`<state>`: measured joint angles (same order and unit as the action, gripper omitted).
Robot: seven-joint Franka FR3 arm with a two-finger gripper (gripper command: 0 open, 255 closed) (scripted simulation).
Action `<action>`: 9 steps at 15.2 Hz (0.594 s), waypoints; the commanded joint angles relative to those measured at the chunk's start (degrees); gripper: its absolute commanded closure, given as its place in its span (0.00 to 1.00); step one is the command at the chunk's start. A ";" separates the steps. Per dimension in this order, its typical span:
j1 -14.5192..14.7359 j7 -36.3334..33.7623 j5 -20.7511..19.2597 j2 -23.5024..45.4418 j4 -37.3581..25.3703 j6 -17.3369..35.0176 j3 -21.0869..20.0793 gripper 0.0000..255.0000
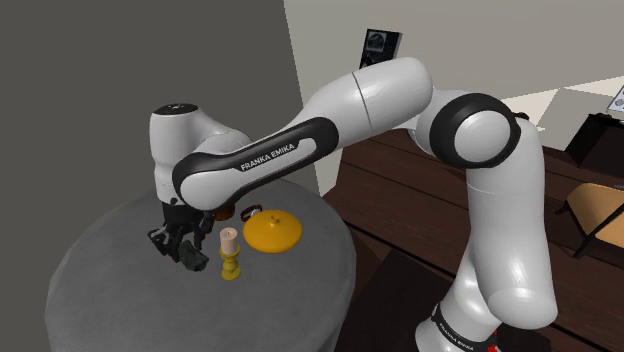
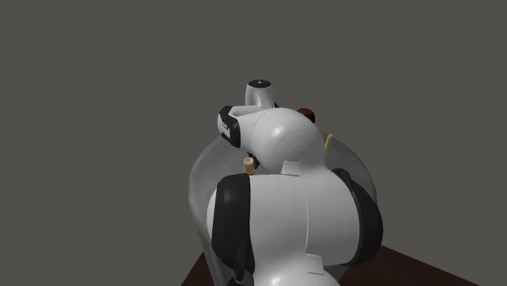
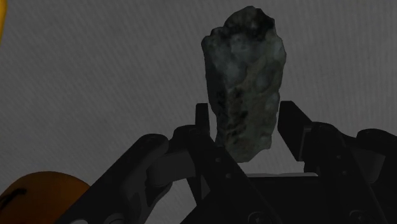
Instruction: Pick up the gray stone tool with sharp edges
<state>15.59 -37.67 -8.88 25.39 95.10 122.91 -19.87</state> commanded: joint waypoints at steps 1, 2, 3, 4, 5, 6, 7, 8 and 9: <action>0.02 -0.01 0.00 0.05 0.03 -0.02 -0.01 1.00; 0.02 -0.02 0.00 0.06 0.04 0.01 0.00 1.00; 0.00 -0.02 0.02 -0.04 0.22 0.09 -0.02 1.00; -0.03 0.06 0.15 -0.34 -0.13 -0.54 -0.09 1.00; -0.07 0.14 0.29 -0.64 -0.48 -1.18 -0.15 1.00; -0.09 0.21 0.41 -0.91 -0.88 -1.83 -0.22 1.00; -0.12 0.28 0.53 -1.18 -1.28 -2.48 -0.28 1.00; -0.14 0.35 0.65 -1.44 -1.69 -3.14 -0.34 1.00; -0.16 0.42 0.77 -1.68 -2.11 -3.79 -0.40 1.00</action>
<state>15.38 -37.25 -8.23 23.96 93.55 119.93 -20.19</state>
